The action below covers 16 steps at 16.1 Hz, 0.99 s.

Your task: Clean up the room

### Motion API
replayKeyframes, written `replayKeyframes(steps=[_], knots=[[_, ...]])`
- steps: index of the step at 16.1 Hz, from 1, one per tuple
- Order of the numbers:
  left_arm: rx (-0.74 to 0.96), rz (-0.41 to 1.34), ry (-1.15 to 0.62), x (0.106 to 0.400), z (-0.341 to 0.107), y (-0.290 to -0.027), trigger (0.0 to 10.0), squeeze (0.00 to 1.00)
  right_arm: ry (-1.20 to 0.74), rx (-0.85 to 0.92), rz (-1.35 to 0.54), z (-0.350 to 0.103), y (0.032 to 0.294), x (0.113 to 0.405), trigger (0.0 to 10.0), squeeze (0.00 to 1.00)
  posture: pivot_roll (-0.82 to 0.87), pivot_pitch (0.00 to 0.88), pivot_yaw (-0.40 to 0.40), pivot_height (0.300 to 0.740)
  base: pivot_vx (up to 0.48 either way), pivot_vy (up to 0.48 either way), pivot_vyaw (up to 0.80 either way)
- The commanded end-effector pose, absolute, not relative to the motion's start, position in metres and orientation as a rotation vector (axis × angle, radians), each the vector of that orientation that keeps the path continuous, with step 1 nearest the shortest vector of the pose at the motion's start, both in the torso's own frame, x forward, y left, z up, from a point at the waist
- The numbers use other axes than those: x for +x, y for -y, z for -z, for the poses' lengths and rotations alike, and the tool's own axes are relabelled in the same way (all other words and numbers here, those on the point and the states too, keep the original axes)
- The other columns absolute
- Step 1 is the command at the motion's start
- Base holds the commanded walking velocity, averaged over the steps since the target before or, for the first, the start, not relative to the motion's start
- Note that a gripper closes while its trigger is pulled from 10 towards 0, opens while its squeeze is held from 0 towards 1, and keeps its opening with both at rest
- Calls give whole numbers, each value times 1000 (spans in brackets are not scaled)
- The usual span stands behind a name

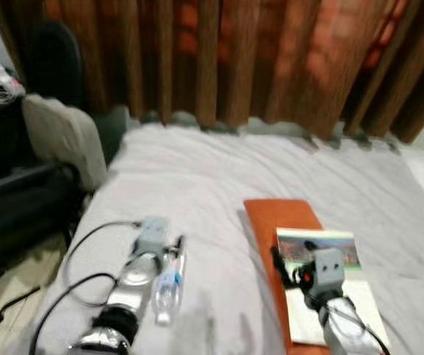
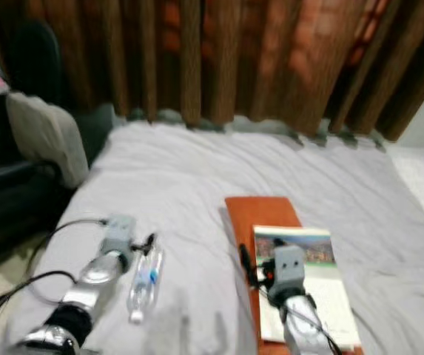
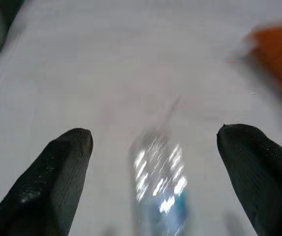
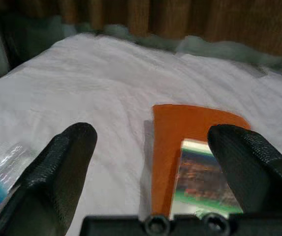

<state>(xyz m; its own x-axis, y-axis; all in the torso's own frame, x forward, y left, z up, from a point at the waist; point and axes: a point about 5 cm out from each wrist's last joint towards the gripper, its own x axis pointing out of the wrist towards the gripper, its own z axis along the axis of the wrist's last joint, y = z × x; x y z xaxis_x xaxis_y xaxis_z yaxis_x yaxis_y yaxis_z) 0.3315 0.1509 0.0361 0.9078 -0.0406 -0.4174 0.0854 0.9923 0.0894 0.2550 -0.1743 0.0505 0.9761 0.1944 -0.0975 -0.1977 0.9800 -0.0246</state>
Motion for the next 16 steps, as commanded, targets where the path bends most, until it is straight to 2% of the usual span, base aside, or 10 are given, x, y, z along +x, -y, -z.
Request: replayKeyframes(steps=[1,3,4,5,8,9,10,13,16], knots=[[94,20,-468,335,-37,-153,10000,0,-135,-65,-232,-53,178,236,10000,0,-163,256,-125,740,0,0,0],[115,19,-430,346,-50,-151,10000,0,-165,-89,-263,-61,183,210,10000,0,-228,369,-151,740,0,0,0],[110,8,-423,349,-53,-151,10000,373,-183,-90,-262,-61,185,202,10000,0,-240,385,-156,740,0,0,0],[86,-9,-409,352,-57,-152,10000,1000,-206,-93,-260,-64,186,190,10000,0,-260,412,-162,740,0,0,0],[34,-31,-292,364,-79,-156,10000,1000,-250,-83,-262,-71,180,169,10000,0,-305,468,-161,740,0,0,0],[41,0,-271,366,-82,-154,10000,467,-265,-74,-254,-76,178,161,10000,0,-306,477,-152,740,0,0,0],[27,-7,-284,364,-79,-155,10000,0,-273,-72,-253,-77,178,158,10000,0,-313,484,-153,740,0,0,0],[-53,-58,-333,362,-73,-158,10000,0,-326,-68,-238,-90,180,132,10000,0,-366,539,-184,740,0,0,0],[-35,-103,-378,357,-64,-160,10000,0,-370,-47,-242,-96,177,111,10000,0,-389,581,-203,740,0,0,0]])
